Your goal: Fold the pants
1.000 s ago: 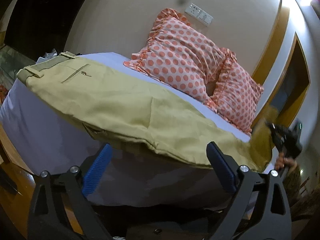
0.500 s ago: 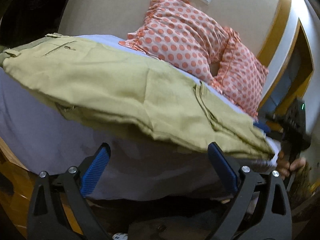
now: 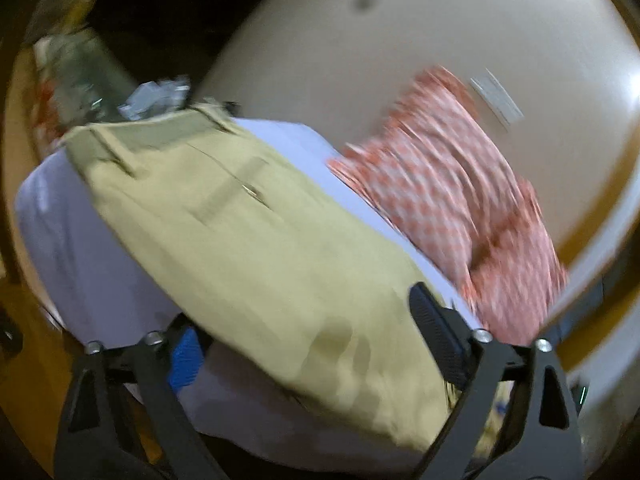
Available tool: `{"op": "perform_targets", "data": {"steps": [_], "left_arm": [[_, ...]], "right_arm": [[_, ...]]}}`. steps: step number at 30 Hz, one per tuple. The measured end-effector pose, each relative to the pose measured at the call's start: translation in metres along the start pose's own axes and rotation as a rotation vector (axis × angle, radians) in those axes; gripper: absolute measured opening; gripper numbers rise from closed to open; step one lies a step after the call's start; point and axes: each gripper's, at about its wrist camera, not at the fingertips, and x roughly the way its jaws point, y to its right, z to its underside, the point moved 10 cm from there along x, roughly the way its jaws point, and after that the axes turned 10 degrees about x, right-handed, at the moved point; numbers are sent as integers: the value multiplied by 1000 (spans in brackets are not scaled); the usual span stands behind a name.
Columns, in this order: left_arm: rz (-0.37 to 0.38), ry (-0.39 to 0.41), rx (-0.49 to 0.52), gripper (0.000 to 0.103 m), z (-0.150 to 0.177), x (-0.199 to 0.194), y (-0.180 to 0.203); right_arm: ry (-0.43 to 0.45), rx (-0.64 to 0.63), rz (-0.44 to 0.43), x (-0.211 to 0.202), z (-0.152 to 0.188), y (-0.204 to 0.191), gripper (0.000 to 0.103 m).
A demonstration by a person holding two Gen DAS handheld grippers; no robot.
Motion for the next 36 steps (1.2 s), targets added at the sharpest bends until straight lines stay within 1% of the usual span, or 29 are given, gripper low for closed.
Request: {"op": "perform_targets", "data": {"steps": [1,2,3,4,5,6,8,9,10,11,12,13,15,17,18,19,21,22,24,25,26,27,28,29,31,32,34,35,36], "left_arm": [[-20,-2,-38,76,-7,3,-10],[-37,-8,-74,67,-11,6,-19],[-46,-19,-113,61,-16,11,-30],[-50,-22,-136,51,-20,14,-36],[-79,-39,-143,30,-21,18,-43],[-110,-57,-143,20,-21,20,-49],[-142,-76,-119,15,-26,22,-46],[-195,-82,-30,13,-34,21,-34],[-229,-82,41,13,-39,22,-21],[-273,-76,164,12,-49,22,4],[-287,-71,235,12,-55,23,22],[-279,-57,358,12,-64,25,62],[-255,-27,525,12,-67,29,119],[-160,15,764,13,-48,30,208],[-109,24,841,14,-34,30,238],[-25,27,950,14,-8,31,280],[112,-7,1103,16,51,33,334],[177,-38,1206,16,95,37,357],[243,-78,1372,17,160,44,374],[267,-133,1443,17,196,50,373],[282,-196,1475,17,222,56,368],[301,-264,1485,20,241,63,362],[312,-301,1489,21,257,65,355],[289,-280,1508,21,261,65,353],[278,-250,1521,24,259,58,351],[287,-252,1503,24,253,54,351],[330,-286,1427,29,239,43,344],[360,-314,1363,39,225,39,340],[385,-340,1292,48,213,36,332]], "right_arm": [[2,2,-5,0,0,1,88],[4,3,-9,-1,0,1,88],[6,4,-14,-1,0,2,88],[7,5,-18,-1,-1,2,88],[9,7,-22,-1,-1,2,88],[13,10,-28,-2,-2,3,88],[23,14,-34,-5,-4,5,88],[28,16,-36,-6,-5,7,88],[38,22,-38,-10,-7,10,88],[51,33,-39,-13,-10,13,88],[63,45,-39,-17,-14,17,88],[79,59,-38,-21,-17,22,88],[124,98,-25,-35,-28,37,88],[175,142,5,-51,-38,57,88],[198,160,18,-59,-43,67,88],[229,184,36,-70,-48,78,88],[281,226,65,-89,-56,98,88],[303,245,76,-98,-59,107,88],[339,286,85,-115,-63,124,88],[347,303,80,-121,-64,131,88],[346,313,74,-125,-65,135,88],[334,319,62,-126,-66,138,88],[317,319,55,-124,-66,139,88],[295,317,49,-121,-66,139,87],[233,301,29,-107,-67,135,86],[205,292,25,-100,-67,133,80],[123,260,36,-80,-65,130,71],[92,249,48,-72,-64,131,66],[66,243,61,-65,-61,131,65]]}}
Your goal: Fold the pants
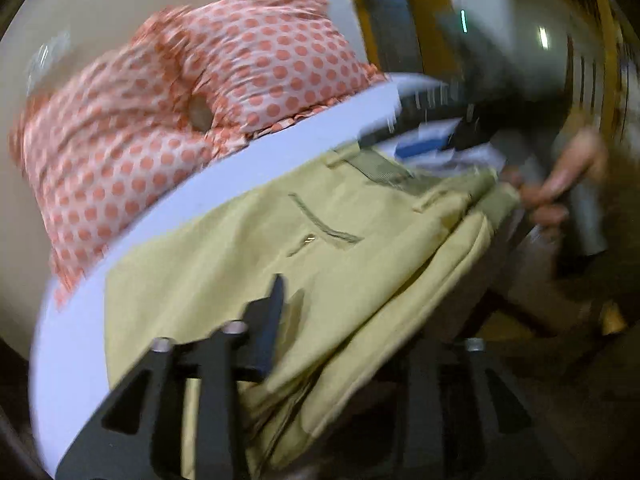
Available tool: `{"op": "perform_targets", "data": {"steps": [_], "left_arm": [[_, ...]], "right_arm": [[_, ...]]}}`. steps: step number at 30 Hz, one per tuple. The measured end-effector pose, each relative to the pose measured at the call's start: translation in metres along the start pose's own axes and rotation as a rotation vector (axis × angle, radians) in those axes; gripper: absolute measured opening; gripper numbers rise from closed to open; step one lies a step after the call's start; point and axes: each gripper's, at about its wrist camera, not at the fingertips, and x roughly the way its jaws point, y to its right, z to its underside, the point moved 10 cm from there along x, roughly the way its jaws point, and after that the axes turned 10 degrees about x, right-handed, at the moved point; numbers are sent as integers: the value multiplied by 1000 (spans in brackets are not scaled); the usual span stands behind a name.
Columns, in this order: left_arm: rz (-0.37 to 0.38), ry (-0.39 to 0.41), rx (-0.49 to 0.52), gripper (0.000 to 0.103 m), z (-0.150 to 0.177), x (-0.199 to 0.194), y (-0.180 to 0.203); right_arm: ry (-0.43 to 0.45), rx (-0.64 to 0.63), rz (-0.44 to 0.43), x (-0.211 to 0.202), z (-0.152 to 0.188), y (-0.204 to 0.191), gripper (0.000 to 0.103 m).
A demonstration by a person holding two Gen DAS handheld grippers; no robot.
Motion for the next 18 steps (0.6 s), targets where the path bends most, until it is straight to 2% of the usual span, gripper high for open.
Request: {"op": "perform_targets", "data": {"steps": [2,6,8,11,13,15,17,18], "left_arm": [[72,38,-136,64,3,-16,-24],[174,127,-338,71,23,-47,-68],[184,179,-371,76,25,-61,-80],[116,253,-402,81,29,-85,-103],[57,270,-422,86,33,-93,-118],[-29,238,-427,87,41,-96,-132],[-132,179,-430,90,49,-90,-147],[-173,152,-431,92,53,-86,-153]], "right_arm": [[-18,-6,6,8,1,1,60],[-47,-56,-15,20,5,-10,57],[-45,-87,-1,23,6,-12,57],[-32,-98,39,22,3,-11,52],[-6,-92,28,18,-1,-9,44],[1,-102,35,19,-3,-7,32],[17,-147,46,20,-6,-11,16],[24,-168,50,20,-7,-15,14]]}}
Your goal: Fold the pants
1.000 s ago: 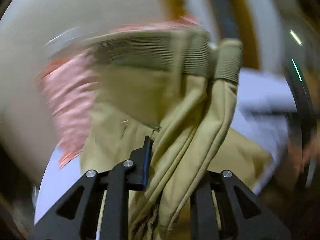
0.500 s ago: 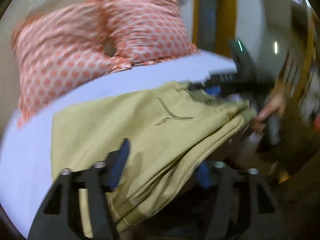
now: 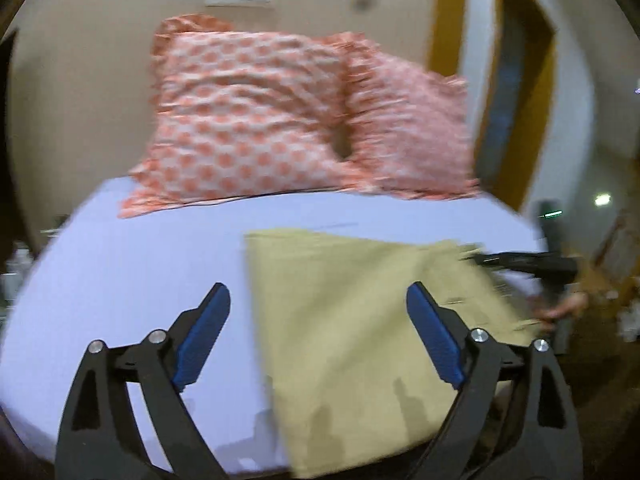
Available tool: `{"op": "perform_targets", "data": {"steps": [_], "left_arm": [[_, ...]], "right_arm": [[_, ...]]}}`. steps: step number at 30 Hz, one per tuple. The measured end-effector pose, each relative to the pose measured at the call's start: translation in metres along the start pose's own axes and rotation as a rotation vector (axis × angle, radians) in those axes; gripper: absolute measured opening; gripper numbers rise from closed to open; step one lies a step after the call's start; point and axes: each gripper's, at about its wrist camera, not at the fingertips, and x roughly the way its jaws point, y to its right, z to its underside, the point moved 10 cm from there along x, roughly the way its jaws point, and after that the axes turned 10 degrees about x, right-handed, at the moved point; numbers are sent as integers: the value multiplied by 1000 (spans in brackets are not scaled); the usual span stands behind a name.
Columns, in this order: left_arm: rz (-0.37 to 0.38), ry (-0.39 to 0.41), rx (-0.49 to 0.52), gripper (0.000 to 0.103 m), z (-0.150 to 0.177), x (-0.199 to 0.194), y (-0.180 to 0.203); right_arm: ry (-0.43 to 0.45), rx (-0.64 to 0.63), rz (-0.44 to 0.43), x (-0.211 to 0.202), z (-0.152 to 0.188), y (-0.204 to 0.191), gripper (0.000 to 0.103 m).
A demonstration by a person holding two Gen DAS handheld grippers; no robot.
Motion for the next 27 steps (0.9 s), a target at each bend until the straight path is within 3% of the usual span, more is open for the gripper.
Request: {"op": "perform_targets", "data": {"steps": [2,4,11,22,24,25,26,27], "left_arm": [[-77,-34,-5,93,5,8,-12],[-97,-57,-25,95,7,19,-23],[-79,-171,-90,97,24,60,-49],[-39,-200,-93,97,31,70,-47],[-35,-205,-95,97,33,70,-47],[-33,-206,-95,97,34,70,-47],[-32,-207,-95,97,34,71,-47],[-30,-209,-96,97,34,72,-47]], "right_arm": [[19,-54,29,-1,-6,-8,11],[40,-104,56,-1,-16,-19,10],[12,-147,135,15,-25,-14,10],[6,-134,155,15,-21,-2,16],[9,-113,174,13,-20,2,32],[12,-99,193,12,-21,6,47],[20,-80,206,10,-22,12,51],[26,-74,192,9,-22,13,48]]}}
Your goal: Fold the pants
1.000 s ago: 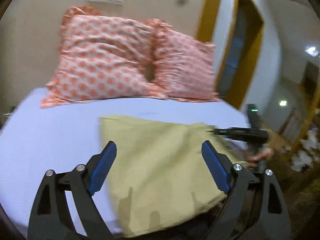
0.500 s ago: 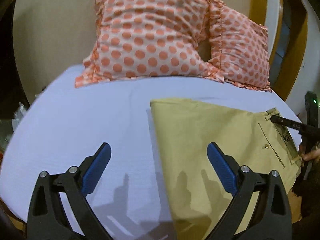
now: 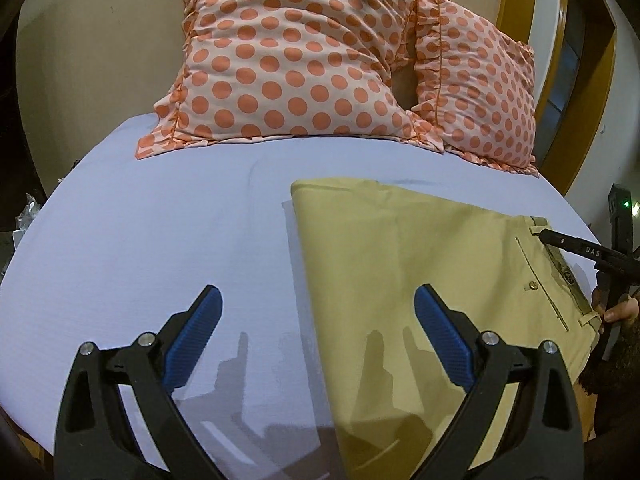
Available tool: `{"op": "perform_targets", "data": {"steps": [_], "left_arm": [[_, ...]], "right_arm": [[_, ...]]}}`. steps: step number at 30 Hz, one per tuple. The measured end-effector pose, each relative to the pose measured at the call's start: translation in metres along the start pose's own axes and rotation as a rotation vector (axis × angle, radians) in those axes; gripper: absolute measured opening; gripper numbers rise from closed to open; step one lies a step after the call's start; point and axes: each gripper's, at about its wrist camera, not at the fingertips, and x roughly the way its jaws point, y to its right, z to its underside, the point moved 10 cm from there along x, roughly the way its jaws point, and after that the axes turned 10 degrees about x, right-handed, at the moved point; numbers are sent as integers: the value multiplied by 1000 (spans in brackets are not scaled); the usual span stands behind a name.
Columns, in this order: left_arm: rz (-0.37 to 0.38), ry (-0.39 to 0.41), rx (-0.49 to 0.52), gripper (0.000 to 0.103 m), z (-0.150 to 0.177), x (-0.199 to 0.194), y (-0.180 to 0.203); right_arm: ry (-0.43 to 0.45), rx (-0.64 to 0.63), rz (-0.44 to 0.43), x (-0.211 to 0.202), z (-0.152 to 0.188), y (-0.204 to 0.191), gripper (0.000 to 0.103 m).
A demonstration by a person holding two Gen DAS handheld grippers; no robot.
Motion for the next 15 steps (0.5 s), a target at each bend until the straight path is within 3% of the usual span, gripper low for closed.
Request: {"op": "perform_targets", "data": {"steps": [1,3,5,7,11,13,15], "left_arm": [[1,-2,-1,97,0,1,0],[3,-8,-2,97,0,3,1],[6,-11,-4,97,0,5,1],[6,-14,-9,97,0,7,1],[9,-22,-17,97,-3,11,-1],[29,-32,-30,97,-4,14,-1],[67,-52,-44,97,-4,19,-1]], "right_arm": [[-4,0,-32,0,1,-2,31],[-18,-19,-61,0,3,-6,25],[-8,-34,-74,-1,0,-9,11],[-3,-35,-91,-2,-5,-13,7],[19,-61,-75,-2,-25,-24,6],[-26,-63,-40,10,-27,-22,7],[-87,1,-23,17,-22,-10,22]]}}
